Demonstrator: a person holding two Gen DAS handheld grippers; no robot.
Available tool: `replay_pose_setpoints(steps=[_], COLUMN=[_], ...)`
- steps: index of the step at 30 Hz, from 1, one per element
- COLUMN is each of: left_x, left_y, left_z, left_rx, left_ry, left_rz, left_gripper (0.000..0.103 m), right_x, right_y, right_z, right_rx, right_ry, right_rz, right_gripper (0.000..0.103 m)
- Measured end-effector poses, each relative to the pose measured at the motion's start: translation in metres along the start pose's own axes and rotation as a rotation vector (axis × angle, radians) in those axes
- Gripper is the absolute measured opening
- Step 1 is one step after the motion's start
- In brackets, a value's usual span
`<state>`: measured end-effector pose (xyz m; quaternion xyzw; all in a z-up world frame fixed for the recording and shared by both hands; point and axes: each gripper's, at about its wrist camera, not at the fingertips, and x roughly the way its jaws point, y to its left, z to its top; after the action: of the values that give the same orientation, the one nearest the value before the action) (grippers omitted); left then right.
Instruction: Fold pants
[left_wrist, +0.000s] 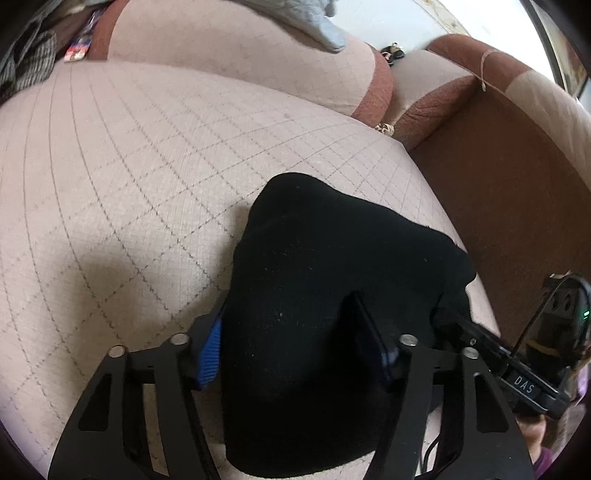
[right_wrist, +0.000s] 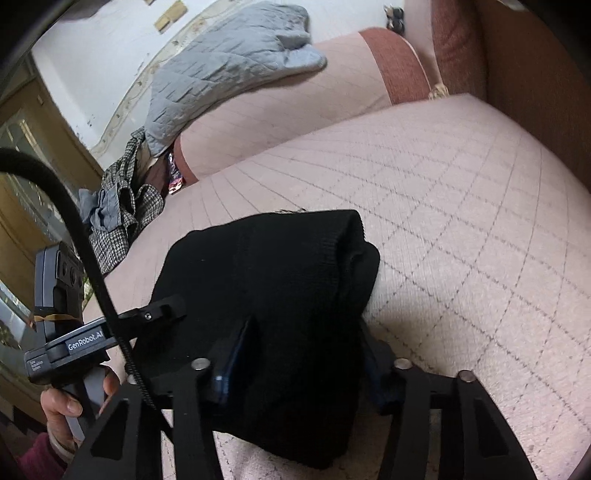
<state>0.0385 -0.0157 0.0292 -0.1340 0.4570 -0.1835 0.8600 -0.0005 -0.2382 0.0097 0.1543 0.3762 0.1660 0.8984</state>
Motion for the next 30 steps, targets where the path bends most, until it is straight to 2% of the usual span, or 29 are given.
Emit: replay_pose_setpoints(steps=[1, 4, 11, 16, 21, 23, 24, 25, 27, 30], left_x=[-0.001, -0.015, -0.073, -0.095, -0.083, -0.056, -0.043, -0.040, -0.047, -0.057], left_y=[-0.001, 0.001, 0.010, 0.046, 0.090, 0.115, 0.124, 0.132, 0.138, 0.142], left_z=[0.000, 0.005, 0.026, 0.047, 0.043, 0.036, 0.034, 0.034, 0.040, 0.044], left_rx=[0.002, -0.020, 0.026, 0.017, -0.046, -0.084, -0.108, -0.146, -0.186, -0.176], left_ry=[-0.004, -0.030, -0.150, -0.172, -0.143, -0.075, -0.026, -0.030, -0.059, -0.094], left_rz=[0.001, -0.012, 0.070, 0.133, 0.176, 0.197, 0.218, 0.209, 0.161, 0.195], left_gripper=[0.051, 0.041, 0.040, 0.040, 0.040, 0.042, 0.054, 0.065, 0.067, 0.067], right_x=[-0.004, -0.016, -0.014, 0.009, 0.052, 0.085, 0.104, 0.108, 0.101, 0.087], right_y=[0.005, 0.014, 0.055, 0.100, 0.119, 0.114, 0.112, 0.111, 0.113, 0.120], right_z=[0.000, 0.005, 0.032, 0.052, 0.050, 0.041, 0.034, 0.031, 0.033, 0.039], right_rx=[-0.016, -0.035, -0.102, -0.161, -0.147, -0.108, -0.111, -0.121, -0.144, -0.214], right_ry=[-0.011, -0.049, -0.072, -0.061, -0.005, 0.088, 0.152, 0.139, 0.097, 0.071], right_rz=[-0.010, -0.009, 0.047, 0.098, 0.106, 0.076, 0.030, 0.016, 0.016, -0.056], right_gripper=[0.042, 0.036, 0.035, 0.035, 0.036, 0.037, 0.041, 0.045, 0.045, 0.045])
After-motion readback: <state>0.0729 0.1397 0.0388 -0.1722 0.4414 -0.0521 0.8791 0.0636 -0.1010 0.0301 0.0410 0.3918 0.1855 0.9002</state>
